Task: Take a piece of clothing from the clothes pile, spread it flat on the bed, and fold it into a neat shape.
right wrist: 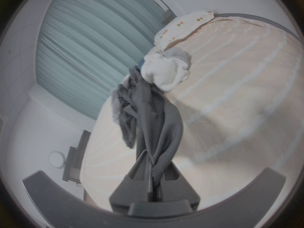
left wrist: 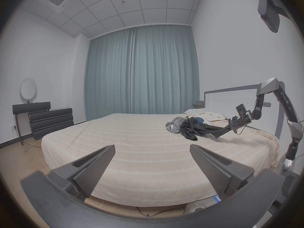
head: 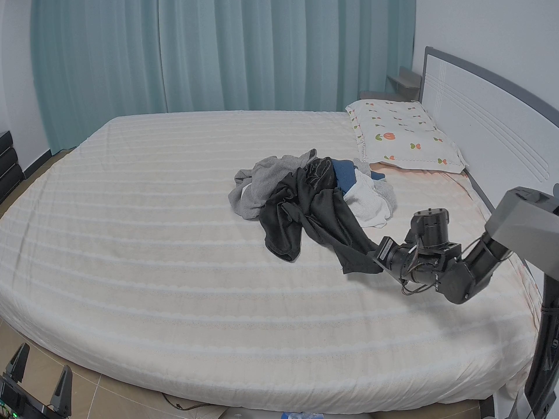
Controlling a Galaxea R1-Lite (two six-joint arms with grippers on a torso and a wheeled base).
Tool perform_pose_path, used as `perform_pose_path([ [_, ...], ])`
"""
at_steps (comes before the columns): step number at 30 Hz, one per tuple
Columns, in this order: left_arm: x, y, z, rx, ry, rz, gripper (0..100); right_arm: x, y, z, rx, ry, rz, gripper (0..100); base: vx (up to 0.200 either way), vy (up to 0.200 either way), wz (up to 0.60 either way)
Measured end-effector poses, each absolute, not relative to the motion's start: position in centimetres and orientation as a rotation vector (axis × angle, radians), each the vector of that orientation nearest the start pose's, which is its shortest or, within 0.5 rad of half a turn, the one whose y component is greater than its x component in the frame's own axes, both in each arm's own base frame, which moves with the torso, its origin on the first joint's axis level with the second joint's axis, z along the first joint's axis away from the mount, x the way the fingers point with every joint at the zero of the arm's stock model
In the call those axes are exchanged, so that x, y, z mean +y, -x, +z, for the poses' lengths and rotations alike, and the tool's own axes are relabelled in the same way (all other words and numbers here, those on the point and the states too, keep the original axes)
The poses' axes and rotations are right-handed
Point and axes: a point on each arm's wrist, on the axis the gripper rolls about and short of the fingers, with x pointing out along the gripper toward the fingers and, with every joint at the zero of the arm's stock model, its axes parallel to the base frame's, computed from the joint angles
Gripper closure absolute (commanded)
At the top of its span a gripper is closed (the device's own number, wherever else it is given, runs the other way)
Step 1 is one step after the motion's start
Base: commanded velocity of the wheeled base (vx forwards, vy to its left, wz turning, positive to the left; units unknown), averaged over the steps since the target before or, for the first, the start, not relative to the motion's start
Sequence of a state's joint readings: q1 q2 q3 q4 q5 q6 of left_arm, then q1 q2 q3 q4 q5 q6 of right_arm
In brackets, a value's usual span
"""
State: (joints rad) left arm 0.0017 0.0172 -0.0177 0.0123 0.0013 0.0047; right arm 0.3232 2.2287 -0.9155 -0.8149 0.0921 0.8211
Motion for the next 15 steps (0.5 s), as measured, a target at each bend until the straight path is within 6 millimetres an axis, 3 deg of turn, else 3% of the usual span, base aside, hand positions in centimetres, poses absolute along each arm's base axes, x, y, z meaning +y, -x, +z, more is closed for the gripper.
perform_pose_path([
  [8,0.0,2.3,8.0,0.012,-0.005,0.003,0,11.8,-30.4,9.6,0.374,-0.81,0.372,100,0.0,0.0,0.0],
  [15,0.0,2.3,8.0,0.012,-0.007,0.001,0,11.4,-26.4,13.3,0.117,-0.709,0.519,100,0.0,0.0,0.0],
])
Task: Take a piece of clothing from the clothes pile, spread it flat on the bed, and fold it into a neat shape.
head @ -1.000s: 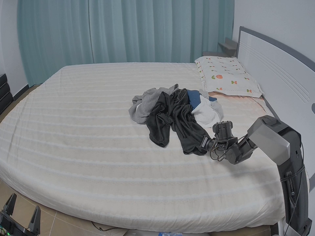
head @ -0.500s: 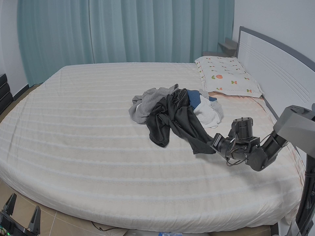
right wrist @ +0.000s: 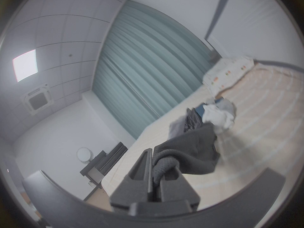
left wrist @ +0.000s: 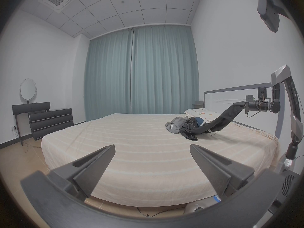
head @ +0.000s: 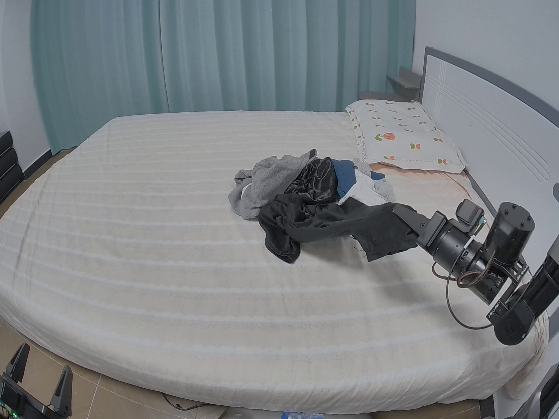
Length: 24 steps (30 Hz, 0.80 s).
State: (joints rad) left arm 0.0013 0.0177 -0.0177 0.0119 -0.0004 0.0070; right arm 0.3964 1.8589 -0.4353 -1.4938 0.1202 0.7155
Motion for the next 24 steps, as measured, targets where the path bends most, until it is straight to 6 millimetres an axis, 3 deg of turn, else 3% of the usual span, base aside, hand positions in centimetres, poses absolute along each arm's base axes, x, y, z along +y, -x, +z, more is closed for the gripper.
perform_pose_path([
  [8,-0.1,2.3,8.0,0.007,-0.074,-0.036,0,12.0,-23.7,14.7,0.05,-0.644,0.601,100,0.0,0.0,0.0],
  [18,-0.1,2.3,8.0,0.004,-0.071,-0.031,0,11.4,-20.8,18.3,-0.076,-0.664,0.68,100,0.0,0.0,0.0],
  [24,0.0,2.3,8.2,-0.008,-0.036,-0.012,0,11.1,-19.8,18.9,-0.097,-0.671,0.699,100,0.0,0.0,0.0],
])
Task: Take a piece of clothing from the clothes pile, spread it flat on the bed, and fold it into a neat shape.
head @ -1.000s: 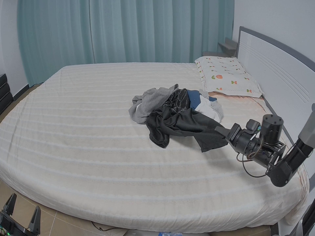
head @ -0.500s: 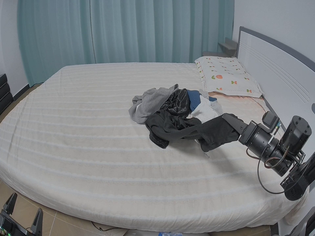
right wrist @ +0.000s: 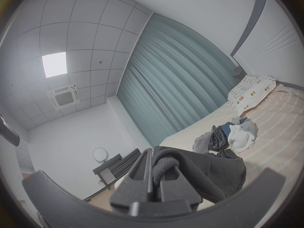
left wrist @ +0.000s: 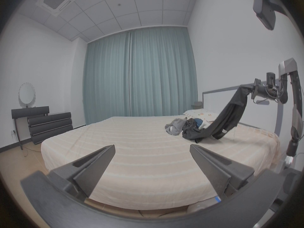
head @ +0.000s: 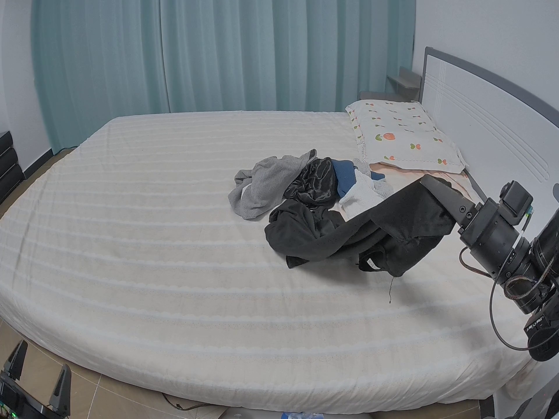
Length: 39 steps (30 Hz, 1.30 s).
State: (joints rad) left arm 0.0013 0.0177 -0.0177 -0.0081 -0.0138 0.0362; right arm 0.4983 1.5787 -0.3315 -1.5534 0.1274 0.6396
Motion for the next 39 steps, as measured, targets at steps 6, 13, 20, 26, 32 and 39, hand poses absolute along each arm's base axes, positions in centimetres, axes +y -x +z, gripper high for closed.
perform_pose_path([
  [6,0.0,3.0,11.6,-0.149,0.016,0.002,0,11.1,-19.8,19.0,-0.101,-0.673,0.701,100,0.0,0.0,0.0],
  [13,0.0,1.6,14.6,-0.072,-0.072,-0.013,0,11.8,-20.7,19.2,-0.11,-0.662,0.712,100,0.0,0.0,0.0],
  [20,-0.3,-2.1,15.2,0.134,-0.107,-0.133,0,12.8,-21.9,19.4,-0.118,-0.639,0.719,100,0.0,0.0,0.0],
  [26,-0.9,-6.5,15.4,0.263,-0.114,-0.221,0,13.3,-22.6,19.6,-0.123,-0.619,0.715,100,0.0,0.0,0.0],
  [32,-2.6,-11.3,14.4,0.401,-0.126,-0.301,0,13.4,-22.9,19.8,-0.126,-0.604,0.712,100,0.0,0.0,0.0],
  [39,-6.8,-16.9,12.7,0.489,-0.031,-0.371,0,13.6,-23.0,20.4,-0.137,-0.595,0.712,100,0.0,0.0,0.0],
])
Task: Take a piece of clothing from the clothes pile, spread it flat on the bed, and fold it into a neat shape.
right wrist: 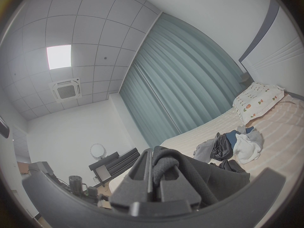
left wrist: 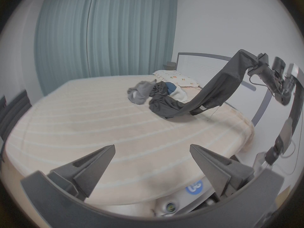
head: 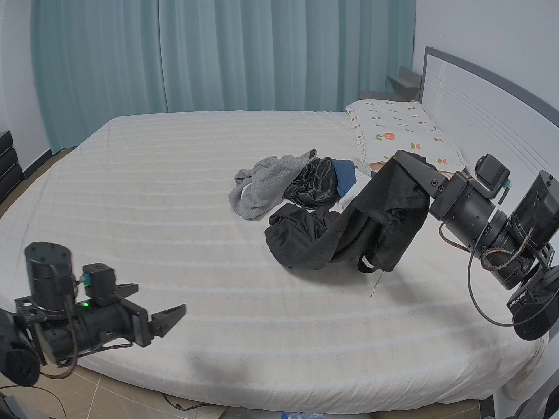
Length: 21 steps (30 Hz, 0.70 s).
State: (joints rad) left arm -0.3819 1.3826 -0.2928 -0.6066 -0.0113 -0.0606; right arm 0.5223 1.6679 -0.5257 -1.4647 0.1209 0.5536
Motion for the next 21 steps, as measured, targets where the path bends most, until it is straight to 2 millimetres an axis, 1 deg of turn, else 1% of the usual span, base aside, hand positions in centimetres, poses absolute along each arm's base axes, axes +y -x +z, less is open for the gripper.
perform_pose_path([
  [2,-8.7,-18.3,12.1,0.514,0.022,-0.396,0,13.6,-23.0,20.6,-0.139,-0.594,0.713,100,0.0,0.0,0.0],
  [5,-12.3,-20.2,11.5,0.536,0.113,-0.443,0,13.7,-23.0,21.0,-0.149,-0.592,0.717,100,0.0,0.0,0.0],
  [7,-15.1,-21.2,11.4,0.531,0.179,-0.475,0,13.7,-22.9,21.5,-0.16,-0.591,0.722,100,0.0,0.0,0.0],
  [10,-18.8,-22.2,11.6,0.498,0.247,-0.495,0,13.9,-22.7,22.0,-0.161,-0.587,0.73,100,0.0,0.0,0.0],
  [12,-20.8,-23.0,11.7,0.466,0.271,-0.485,0,14.0,-22.5,22.3,-0.164,-0.584,0.739,100,0.0,0.0,0.0],
  [16,-24.0,-25.0,11.2,0.413,0.303,-0.44,0,14.3,-22.0,22.8,-0.17,-0.58,0.756,100,0.0,0.0,0.0],
  [19,-25.7,-26.5,10.6,0.381,0.32,-0.413,0,14.4,-21.7,23.1,-0.171,-0.578,0.764,100,0.0,0.0,0.0],
  [21,-26.4,-27.6,10.3,0.354,0.333,-0.393,0,14.4,-21.6,23.2,-0.173,-0.578,0.77,100,0.0,0.0,0.0],
])
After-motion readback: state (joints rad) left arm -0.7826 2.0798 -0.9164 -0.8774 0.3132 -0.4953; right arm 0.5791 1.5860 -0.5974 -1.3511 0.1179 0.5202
